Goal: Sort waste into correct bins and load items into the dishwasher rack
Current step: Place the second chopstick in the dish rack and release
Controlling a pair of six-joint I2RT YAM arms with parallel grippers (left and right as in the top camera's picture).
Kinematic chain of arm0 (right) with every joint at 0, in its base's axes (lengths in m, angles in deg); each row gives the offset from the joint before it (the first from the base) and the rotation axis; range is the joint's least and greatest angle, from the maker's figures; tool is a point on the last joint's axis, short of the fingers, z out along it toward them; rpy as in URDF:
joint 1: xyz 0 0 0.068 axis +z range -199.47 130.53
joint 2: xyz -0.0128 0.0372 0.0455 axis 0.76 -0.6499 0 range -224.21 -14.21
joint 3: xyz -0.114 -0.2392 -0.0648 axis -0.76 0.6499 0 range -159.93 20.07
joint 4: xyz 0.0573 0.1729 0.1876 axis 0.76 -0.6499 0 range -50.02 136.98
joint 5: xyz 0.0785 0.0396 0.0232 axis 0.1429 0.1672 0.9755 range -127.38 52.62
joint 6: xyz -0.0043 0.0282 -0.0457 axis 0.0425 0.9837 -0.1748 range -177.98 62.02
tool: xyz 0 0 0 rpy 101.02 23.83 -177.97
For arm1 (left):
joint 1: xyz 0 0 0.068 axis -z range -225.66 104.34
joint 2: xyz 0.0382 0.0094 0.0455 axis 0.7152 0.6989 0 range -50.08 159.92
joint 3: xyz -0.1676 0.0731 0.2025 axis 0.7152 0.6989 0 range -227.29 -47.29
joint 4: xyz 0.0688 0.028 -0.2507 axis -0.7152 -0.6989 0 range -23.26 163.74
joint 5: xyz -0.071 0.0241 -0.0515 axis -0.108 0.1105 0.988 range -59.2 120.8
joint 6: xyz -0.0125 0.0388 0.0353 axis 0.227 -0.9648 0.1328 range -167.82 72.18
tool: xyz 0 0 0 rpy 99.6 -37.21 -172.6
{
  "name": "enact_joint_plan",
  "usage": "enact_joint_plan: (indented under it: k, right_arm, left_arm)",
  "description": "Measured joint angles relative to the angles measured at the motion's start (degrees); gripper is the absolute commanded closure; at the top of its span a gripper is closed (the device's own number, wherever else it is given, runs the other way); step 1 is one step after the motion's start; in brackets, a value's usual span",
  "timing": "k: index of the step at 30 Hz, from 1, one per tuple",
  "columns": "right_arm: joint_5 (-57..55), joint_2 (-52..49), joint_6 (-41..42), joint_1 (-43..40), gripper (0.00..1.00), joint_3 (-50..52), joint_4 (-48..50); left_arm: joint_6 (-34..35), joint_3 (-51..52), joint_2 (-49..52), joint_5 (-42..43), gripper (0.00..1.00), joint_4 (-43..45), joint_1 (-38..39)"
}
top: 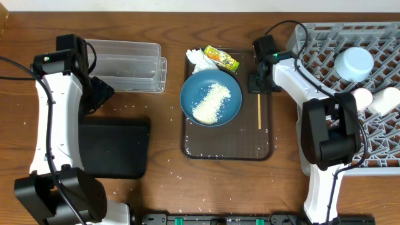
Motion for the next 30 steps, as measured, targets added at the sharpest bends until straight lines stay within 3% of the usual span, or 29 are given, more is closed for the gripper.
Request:
enact_joint_plan:
  k: [6,14,30]
  right_arm:
    - [0.6,6.4,-3.4,-3.2,0.99,-6.3,-5.0]
    - [0.3,20.2,-11.4,-13.6,0.99,-10.7,-6.0]
    - [-2.4,17.0,-16.7,-15.9,0.98,-2.1,2.2]
  left_arm:
    - [0.0,0.0,0.0,0.0,0.02,0.0,0.0]
    - [0.0,0.0,0.0,0.0,0.02,0.0,0.0]
    - [0.0,0.0,0.0,0.0,0.02,0.0,0.0]
